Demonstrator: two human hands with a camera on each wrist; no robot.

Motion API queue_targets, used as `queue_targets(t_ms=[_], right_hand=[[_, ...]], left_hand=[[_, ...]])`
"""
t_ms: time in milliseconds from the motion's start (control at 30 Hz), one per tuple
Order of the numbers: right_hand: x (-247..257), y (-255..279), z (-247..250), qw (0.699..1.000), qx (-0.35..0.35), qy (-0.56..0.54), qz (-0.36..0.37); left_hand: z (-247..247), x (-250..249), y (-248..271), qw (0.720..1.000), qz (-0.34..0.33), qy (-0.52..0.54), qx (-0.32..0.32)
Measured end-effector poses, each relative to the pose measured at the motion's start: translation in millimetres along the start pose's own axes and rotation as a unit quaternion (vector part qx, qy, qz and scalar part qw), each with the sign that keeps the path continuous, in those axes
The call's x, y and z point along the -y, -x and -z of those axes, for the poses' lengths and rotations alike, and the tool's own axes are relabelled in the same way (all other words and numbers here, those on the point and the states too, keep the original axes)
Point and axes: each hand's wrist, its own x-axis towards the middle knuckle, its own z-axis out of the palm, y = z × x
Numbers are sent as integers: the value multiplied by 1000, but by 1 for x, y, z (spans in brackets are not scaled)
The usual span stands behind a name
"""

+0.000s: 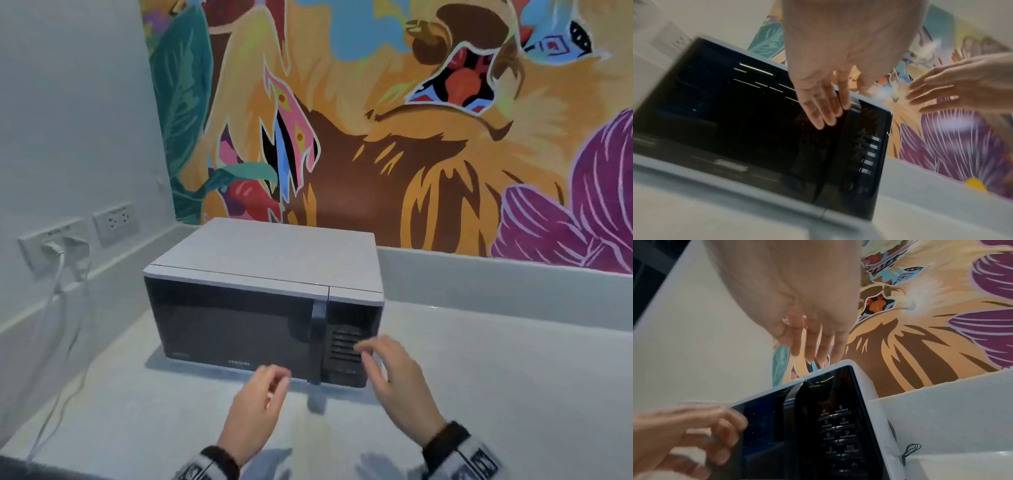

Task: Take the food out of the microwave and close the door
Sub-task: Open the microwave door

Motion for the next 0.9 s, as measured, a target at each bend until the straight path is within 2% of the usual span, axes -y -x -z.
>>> queue_targets(t_ms=[33,100,133,200,300,400,699,799,899], right_hand=[[-3,-24,-2,999,-42,30,13],[-2,-56,-12,991,-66,113,15],[-2,-73,-16,986,-54,155,7],[-8,-82,-31,976,18,217,8],[-17,-84,-41,958,72,276,14],[-18,-84,-43,952,83,293,18],[-21,-82,-40,956,112,270,18],[-22,-83,-39,960,112,256,16],[-15,-83,-37,964,120,236,2]], left_hand=[[-6,-12,-22,999,-13,22,-24],[-18,-40,-51,999,11,27,-42],[-23,-55,-66,998,46,27,-33],[-36,-68,-81,993,110,52,-3],[-46,-75,-88,976,165,143,20],[-49,-77,-91,964,161,214,3],[-46,-86,-80,967,142,210,-12],[-44,-76,-59,966,134,220,-30],[-31,-62,-36,970,123,209,-17]])
